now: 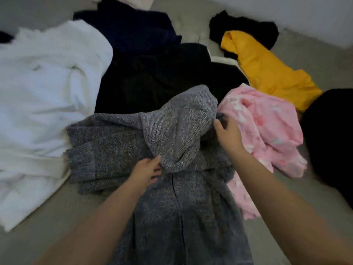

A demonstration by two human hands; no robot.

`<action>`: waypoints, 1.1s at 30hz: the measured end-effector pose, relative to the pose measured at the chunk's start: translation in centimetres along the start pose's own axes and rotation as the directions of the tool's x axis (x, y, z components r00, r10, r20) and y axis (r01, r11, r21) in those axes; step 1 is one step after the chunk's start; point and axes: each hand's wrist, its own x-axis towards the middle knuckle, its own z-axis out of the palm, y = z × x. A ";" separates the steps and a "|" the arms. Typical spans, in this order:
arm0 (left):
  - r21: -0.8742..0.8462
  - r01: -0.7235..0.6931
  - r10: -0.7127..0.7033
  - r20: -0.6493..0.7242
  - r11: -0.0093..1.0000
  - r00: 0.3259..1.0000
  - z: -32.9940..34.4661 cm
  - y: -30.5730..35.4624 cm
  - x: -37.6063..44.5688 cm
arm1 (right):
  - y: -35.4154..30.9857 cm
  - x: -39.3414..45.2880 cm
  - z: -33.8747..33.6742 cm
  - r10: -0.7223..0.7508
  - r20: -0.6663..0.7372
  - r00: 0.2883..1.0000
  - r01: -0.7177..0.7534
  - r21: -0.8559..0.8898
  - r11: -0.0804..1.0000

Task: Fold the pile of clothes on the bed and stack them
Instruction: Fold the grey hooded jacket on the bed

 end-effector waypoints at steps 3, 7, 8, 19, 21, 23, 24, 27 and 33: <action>0.004 0.000 0.000 -0.021 1.000 1.000 0.8 1.1 -0.6 | -0.9 4.3 0.6 0.194 0.029 0.981 -0.196 0.100 0.975; 0.103 0.047 -0.042 -0.050 0.994 0.998 0.4 1.9 -2.2 | -2.0 5.7 2.5 0.338 0.176 0.925 -0.343 -0.001 0.939; 0.115 0.070 -0.063 -0.058 0.991 0.996 0.2 2.0 -2.6 | -2.5 5.4 2.7 0.323 0.197 0.926 -0.334 0.023 0.942; -0.360 0.218 -0.117 0.283 0.907 0.952 1.5 0.5 -5.4 | -3.0 -12.2 -1.6 0.258 0.261 0.930 -0.360 0.778 0.514; -0.455 0.215 -0.104 0.257 0.864 0.961 2.7 -0.6 -5.1 | 0.1 -16.5 -0.1 0.409 0.454 0.792 -0.587 0.748 0.308; -0.475 0.183 -0.127 0.148 0.861 0.981 3.3 -1.5 -4.5 | 2.4 -18.4 0.8 0.492 0.568 0.660 -0.729 0.643 0.234; -0.446 0.153 -0.131 0.080 0.882 0.988 3.2 -1.8 -4.3 | 3.1 -18.4 0.9 0.536 0.557 0.634 -0.753 0.603 0.264; -0.330 0.050 -0.086 -0.096 0.943 0.992 2.0 -2.1 -3.9 | 4.6 -15.7 0.2 0.586 0.249 0.771 -0.595 0.608 0.525; -0.065 0.045 -0.057 -0.201 0.997 0.978 0.1 -2.6 -4.6 | 2.9 -8.5 -1.3 0.326 0.152 0.933 -0.345 0.117 0.931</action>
